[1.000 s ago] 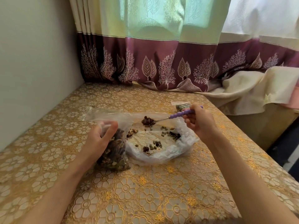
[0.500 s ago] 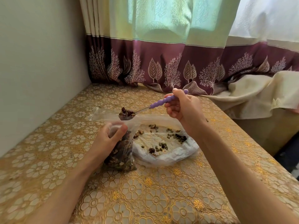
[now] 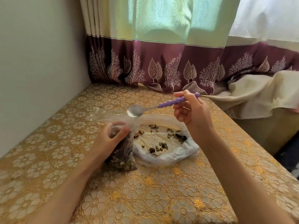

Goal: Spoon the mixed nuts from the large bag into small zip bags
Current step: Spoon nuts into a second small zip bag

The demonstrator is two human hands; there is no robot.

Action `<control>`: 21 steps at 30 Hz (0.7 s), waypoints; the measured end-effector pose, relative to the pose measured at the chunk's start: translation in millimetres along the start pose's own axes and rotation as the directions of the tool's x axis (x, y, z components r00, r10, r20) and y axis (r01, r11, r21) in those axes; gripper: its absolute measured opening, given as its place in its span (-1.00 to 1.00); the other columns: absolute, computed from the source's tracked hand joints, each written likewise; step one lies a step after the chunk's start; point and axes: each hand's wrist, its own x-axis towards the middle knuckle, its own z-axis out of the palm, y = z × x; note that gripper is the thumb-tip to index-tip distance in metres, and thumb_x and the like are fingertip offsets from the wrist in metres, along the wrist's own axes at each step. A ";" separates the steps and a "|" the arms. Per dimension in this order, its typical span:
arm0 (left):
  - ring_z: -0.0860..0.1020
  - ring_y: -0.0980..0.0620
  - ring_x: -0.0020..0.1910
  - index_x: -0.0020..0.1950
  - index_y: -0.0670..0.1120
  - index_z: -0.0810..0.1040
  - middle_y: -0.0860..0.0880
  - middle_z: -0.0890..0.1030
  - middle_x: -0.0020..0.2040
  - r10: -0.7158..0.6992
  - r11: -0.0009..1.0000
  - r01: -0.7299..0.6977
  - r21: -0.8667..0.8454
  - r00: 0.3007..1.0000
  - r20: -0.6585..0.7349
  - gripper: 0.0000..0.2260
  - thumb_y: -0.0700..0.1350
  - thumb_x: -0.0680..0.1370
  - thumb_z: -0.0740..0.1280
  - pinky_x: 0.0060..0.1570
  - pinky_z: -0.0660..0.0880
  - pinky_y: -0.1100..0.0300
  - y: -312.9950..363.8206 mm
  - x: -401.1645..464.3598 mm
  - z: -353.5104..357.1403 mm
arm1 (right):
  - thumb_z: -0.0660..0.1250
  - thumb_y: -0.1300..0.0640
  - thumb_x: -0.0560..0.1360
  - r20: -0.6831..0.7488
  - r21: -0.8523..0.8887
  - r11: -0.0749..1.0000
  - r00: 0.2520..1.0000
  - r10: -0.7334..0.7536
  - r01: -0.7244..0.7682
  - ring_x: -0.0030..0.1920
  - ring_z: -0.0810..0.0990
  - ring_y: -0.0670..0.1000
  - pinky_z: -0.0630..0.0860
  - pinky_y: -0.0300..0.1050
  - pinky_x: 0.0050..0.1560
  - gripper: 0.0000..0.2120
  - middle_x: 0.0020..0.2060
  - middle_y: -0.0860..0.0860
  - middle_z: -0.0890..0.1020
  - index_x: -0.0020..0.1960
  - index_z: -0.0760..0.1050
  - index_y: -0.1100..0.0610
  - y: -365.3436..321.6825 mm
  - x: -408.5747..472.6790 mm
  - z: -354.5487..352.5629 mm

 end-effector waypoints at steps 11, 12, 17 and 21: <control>0.54 0.42 -0.21 0.01 0.14 0.48 0.18 0.56 -0.11 0.098 0.989 -0.095 0.117 0.995 -0.019 -0.51 0.42 0.26 0.26 -0.33 0.46 0.49 -5.3 1.5 3.7 | 0.19 0.13 0.61 -0.235 -0.382 0.924 0.967 -0.100 0.003 -0.53 0.55 0.01 0.45 -0.25 -0.57 -0.65 -0.44 0.06 0.67 -0.29 0.53 0.23 38.4 -46.9 -56.6; 0.54 0.40 -0.22 0.00 0.14 0.48 0.18 0.56 -0.11 0.098 0.988 -0.095 0.125 0.995 -0.021 -0.58 0.39 0.32 0.31 -0.33 0.46 0.48 -6.1 1.7 3.6 | 0.19 0.13 0.61 -0.233 -0.441 0.897 0.962 -0.145 0.029 -0.53 0.55 0.02 0.45 -0.24 -0.57 -0.63 -0.44 0.04 0.67 -0.32 0.55 0.18 39.4 -51.0 -58.6; 0.53 0.28 -0.13 0.02 0.12 0.46 0.19 0.54 -0.09 0.103 0.979 -0.097 0.180 0.994 -0.027 -0.70 0.23 0.37 0.22 -0.26 0.43 0.40 -7.9 1.6 3.6 | 0.22 0.09 0.59 -0.200 -0.662 0.736 0.912 -0.358 0.144 -0.57 0.55 -0.08 0.43 -0.32 -0.57 -0.65 -0.47 -0.15 0.64 -0.35 0.52 0.04 34.4 -64.1 -63.2; 0.51 0.25 -0.05 0.05 0.08 0.46 0.18 0.55 -0.07 0.108 0.972 -0.103 0.210 0.994 -0.010 -0.62 0.32 0.40 0.28 -0.15 0.42 0.31 -9.6 3.4 1.9 | 0.21 0.11 0.58 -0.152 -0.764 0.622 0.889 -0.432 0.171 -0.56 0.55 -0.14 0.40 -0.43 -0.50 -0.68 -0.52 -0.25 0.58 -0.33 0.52 0.09 29.8 -65.6 -63.7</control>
